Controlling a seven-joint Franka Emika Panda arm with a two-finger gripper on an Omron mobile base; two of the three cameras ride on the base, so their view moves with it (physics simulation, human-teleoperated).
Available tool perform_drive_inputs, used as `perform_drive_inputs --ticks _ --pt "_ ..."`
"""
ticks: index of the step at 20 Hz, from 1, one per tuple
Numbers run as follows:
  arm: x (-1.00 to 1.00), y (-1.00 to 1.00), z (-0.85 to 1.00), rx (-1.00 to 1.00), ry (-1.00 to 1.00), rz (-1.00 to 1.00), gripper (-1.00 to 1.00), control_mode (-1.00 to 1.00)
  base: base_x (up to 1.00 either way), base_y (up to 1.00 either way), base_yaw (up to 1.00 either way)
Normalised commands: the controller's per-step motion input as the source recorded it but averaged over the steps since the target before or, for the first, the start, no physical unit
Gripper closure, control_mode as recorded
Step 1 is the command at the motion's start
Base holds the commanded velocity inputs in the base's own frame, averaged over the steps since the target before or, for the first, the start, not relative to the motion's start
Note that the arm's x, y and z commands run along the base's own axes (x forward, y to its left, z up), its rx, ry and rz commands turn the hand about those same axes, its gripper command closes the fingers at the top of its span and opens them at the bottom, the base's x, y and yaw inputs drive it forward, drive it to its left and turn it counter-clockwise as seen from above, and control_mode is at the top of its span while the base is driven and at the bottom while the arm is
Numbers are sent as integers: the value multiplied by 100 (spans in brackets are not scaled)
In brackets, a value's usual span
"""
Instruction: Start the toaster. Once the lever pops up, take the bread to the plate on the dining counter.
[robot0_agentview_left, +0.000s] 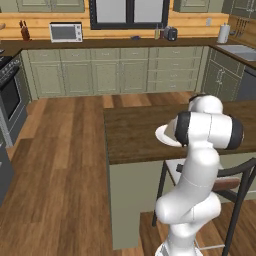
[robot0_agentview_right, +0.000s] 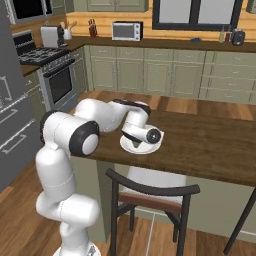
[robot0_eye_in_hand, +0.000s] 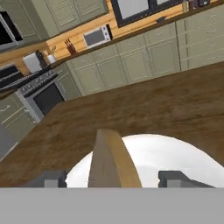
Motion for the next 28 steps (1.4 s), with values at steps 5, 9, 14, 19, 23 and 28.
perform_drive_inputs --ticks 5,9,14,19,23,28 --pt "0 -30 40 -9 0 -8 -100 -100 0 0 0" --pt "0 -44 59 -11 0 -10 -100 -100 0 0 0" --pt "-43 -8 86 -8 2 -8 -100 -100 0 0 0" --pt "-96 31 98 -4 24 -3 -100 -100 0 0 0" --pt "-100 79 80 -9 34 0 -100 -100 0 0 0" --pt "-88 69 98 -2 18 0 -100 -100 0 0 0"
